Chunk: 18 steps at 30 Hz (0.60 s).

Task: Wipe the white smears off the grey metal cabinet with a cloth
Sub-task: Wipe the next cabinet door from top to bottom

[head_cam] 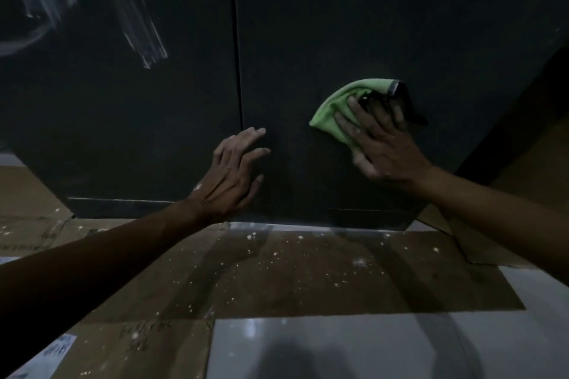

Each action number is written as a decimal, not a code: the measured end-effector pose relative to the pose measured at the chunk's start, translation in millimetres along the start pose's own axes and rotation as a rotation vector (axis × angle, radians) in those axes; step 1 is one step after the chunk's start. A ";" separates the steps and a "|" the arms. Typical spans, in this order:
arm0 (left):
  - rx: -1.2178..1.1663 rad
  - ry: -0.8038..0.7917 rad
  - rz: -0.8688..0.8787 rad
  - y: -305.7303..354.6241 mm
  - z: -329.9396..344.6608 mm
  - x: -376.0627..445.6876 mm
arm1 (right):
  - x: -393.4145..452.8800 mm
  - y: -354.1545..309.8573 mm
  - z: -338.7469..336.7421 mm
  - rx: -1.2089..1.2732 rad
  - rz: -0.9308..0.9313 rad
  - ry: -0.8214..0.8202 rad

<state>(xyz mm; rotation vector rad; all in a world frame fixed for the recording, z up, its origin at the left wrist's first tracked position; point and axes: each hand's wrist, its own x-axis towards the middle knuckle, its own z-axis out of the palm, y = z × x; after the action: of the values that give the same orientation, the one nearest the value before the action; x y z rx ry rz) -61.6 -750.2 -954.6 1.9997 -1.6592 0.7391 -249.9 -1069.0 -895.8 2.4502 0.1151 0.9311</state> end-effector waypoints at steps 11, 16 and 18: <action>0.085 -0.028 0.077 -2.5 1.8 -10.9 | -35.3 -63.9 62.2 0.127 -0.412 -0.156; 0.092 -0.063 0.084 0.2 -3.7 -16.9 | -66.2 -41.0 49.7 0.148 -0.532 -0.282; 0.101 -0.080 0.109 0.1 -3.8 -17.9 | -77.3 -24.4 40.4 0.144 -0.541 -0.299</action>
<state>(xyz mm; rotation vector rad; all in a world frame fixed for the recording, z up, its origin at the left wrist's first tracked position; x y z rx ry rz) -64.6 -734.4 -963.3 2.0445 -1.8231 0.8058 -280.5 -1084.8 -979.6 2.4567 0.7172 0.3273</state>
